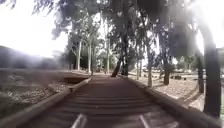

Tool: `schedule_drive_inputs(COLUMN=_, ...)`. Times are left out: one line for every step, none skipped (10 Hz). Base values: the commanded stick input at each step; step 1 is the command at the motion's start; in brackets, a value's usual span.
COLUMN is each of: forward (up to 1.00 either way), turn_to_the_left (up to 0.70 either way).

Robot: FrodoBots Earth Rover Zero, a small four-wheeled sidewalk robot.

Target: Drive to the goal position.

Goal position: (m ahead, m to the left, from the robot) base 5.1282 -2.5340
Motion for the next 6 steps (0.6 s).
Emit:
schedule_drive_inputs(forward=0.85, turn_to_the_left=0.00)
schedule_drive_inputs(forward=0.85, turn_to_the_left=0.00)
schedule_drive_inputs(forward=0.85, turn_to_the_left=0.00)
schedule_drive_inputs(forward=0.85, turn_to_the_left=0.00)
schedule_drive_inputs(forward=0.85, turn_to_the_left=0.00)
schedule_drive_inputs(forward=0.85, turn_to_the_left=0.00)
